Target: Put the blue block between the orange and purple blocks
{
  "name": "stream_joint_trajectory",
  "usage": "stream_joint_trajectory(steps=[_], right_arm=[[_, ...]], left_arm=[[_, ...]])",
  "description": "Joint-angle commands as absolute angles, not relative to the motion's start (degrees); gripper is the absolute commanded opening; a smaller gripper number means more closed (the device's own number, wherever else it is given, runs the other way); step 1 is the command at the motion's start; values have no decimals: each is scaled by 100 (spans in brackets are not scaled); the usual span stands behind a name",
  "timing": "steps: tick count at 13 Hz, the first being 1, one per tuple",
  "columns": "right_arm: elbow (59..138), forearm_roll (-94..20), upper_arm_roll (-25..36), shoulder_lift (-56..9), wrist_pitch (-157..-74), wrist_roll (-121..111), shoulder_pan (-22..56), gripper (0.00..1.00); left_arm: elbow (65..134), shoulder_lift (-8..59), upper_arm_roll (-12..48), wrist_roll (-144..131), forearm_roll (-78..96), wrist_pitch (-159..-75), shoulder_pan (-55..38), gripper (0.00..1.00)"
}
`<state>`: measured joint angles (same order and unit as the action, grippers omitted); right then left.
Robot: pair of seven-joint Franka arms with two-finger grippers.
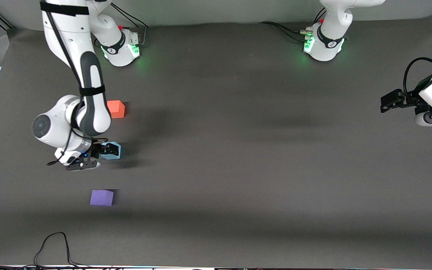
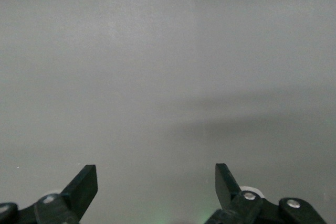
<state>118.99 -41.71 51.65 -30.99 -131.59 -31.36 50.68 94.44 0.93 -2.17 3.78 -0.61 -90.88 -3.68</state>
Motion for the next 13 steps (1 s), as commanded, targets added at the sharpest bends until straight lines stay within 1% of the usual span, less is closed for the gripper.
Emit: stream_joint_trajectory(steps=[1,3,4,5,6,7,8,9,11,13], right_arm=[[11437,-4096,5667,-2962,-12527,-3025,5448,100],[11015,-3912,5923,-2962,-12061,-2473,5711,100],[10882,-3902,6167,-2962,-11885,-2174,6009,100],[10742,-3902,6892,-2945,-11587,-1840,6751,100],[10575,-3902,7047,-2927,-11332,-1724,6924,100],[10399,-3850,7075,-2779,-11129,-1531,6917,100],[10232,-3562,7014,-2473,-10970,-1355,6821,100],[10135,-3168,6822,-2191,-10969,-1136,6664,100],[10029,-2622,6033,-1664,-10942,-985,5937,100],[10020,-2278,5330,-1285,-10934,-976,5259,100]], left_arm=[[9334,132,-255,115,-123,-9044,-431,100],[9334,132,-255,193,-123,-9053,-422,100],[9334,132,-255,202,-132,-9053,-431,100],[9334,132,-255,193,-132,-9053,-431,100],[9334,132,-255,193,-123,-9044,-431,100],[9334,132,-255,193,-123,-9044,-431,100],[9334,132,-255,193,-123,-9035,-431,100],[9334,132,-255,185,-123,-9035,-431,100],[9334,132,-255,185,-123,-9026,-422,100],[9334,123,-255,158,-123,-9026,-422,100]])
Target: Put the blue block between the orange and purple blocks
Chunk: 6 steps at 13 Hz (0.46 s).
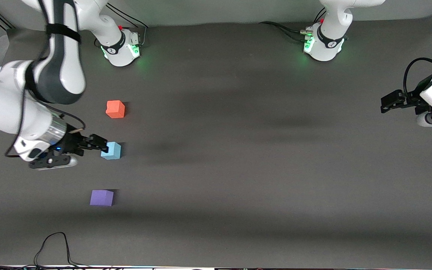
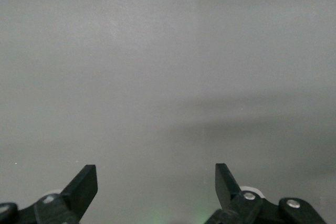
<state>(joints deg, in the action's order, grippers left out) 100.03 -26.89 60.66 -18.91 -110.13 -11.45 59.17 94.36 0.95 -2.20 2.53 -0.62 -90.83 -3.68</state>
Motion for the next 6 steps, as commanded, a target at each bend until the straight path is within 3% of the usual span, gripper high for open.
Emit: stream_joint_trajectory(steps=[1,6], right_arm=[[10020,-2059,4865,-1066,-10934,-941,4821,100],[10072,-853,1421,-28,-10539,-150,1605,100]], left_arm=[[9334,123,-255,141,-123,-9026,-422,100],[9334,123,-255,114,-123,-9035,-422,100]])
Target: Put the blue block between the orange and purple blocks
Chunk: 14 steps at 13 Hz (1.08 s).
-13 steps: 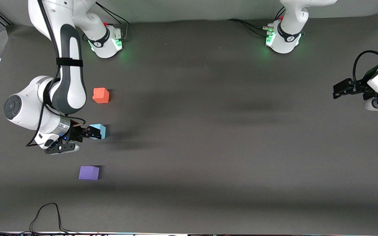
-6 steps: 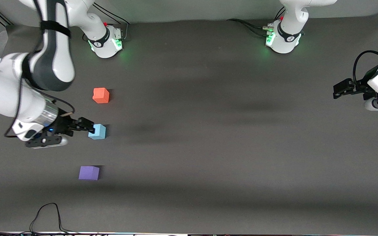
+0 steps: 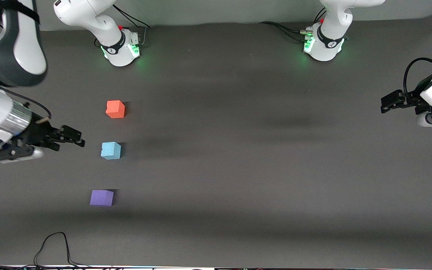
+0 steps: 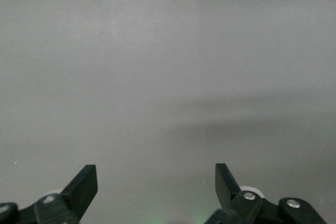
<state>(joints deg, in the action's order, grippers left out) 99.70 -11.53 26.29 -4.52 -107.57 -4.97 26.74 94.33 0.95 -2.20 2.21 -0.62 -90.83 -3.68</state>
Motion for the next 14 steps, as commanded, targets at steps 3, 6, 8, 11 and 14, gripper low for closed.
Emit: stream_joint_trajectory(steps=[3,6,8,11,14], right_arm=[[10133,-459,503,350,-10214,-45,679,100],[10765,-265,343,1053,-10178,325,597,100],[10732,-141,334,1020,-10195,334,633,100],[10652,-141,334,967,-10160,334,633,100],[10626,-141,325,853,-10160,317,642,100]], left_arm=[[9334,123,-255,114,-123,-9044,-431,100],[9334,123,-255,114,-123,-9044,-431,100],[9334,123,-255,105,-123,-9044,-431,100],[9334,123,-255,114,-123,-9044,-431,100],[9334,123,-255,106,-123,-9053,-431,100]])
